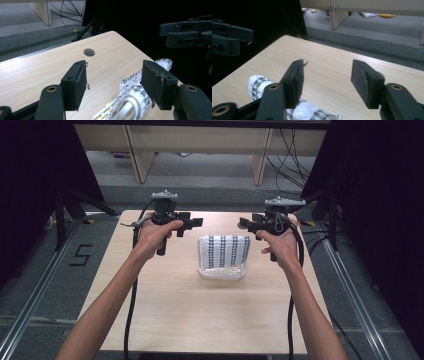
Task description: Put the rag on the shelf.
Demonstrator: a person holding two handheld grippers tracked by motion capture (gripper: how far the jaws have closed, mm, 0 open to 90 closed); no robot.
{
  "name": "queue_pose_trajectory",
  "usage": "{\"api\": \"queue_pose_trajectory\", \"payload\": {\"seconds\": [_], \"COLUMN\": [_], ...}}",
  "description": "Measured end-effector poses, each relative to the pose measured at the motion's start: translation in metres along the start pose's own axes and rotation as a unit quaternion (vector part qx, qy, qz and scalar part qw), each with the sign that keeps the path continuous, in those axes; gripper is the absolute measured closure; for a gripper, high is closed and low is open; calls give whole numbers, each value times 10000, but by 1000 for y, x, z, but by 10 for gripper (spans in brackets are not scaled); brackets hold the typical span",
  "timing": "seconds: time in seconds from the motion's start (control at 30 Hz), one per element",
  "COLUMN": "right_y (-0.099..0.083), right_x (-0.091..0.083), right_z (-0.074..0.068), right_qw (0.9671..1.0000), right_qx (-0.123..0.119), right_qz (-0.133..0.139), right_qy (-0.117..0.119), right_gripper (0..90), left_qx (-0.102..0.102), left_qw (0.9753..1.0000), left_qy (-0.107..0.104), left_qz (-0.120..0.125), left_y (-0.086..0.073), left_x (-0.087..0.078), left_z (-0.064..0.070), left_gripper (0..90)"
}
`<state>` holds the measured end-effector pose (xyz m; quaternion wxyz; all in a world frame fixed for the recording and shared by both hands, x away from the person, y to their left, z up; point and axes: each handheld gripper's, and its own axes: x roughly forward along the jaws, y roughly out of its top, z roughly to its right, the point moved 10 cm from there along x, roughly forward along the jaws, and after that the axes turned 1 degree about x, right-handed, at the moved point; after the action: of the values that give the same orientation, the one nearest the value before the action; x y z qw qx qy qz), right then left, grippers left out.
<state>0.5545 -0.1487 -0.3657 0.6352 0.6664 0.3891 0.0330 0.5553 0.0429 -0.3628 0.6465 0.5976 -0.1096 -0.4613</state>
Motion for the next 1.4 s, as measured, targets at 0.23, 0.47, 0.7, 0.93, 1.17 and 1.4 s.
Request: {"api": "queue_pose_trajectory", "payload": {"seconds": [0.23, 0.47, 0.7, 0.93, 1.17, 1.4], "right_y": [-6, -15, -20, -25, -34, -44], "right_x": [-10, -19, -28, -37, -43, -50], "right_z": [-5, -5, -7, -16, -25, -32], "right_qw": [10000, 9999, 9998, 9998, 9996, 9995], "right_qx": [3, 46, 150, 32, -45, 33], "right_qz": [51, 4, 80, 114, 139, 106], "right_qy": [60, 90, 105, 185, 245, 309], "right_gripper": [328, 295, 286, 286, 286, 279], "left_qx": [93, 154, 191, 232, 240, 300], "left_qw": [9999, 9996, 9994, 9991, 9988, 9985], "left_qy": [-58, -250, -287, -343, -410, -457], "left_qz": [18, 58, 67, 67, 90, 102], "left_y": [-6, -13, -21, -32, -43, -55], "left_x": [-10, -20, -28, -39, -52, -64], "left_z": [11, 27, 37, 46, 53, 60], "left_gripper": [362, 345, 326, 305, 289, 277]}}
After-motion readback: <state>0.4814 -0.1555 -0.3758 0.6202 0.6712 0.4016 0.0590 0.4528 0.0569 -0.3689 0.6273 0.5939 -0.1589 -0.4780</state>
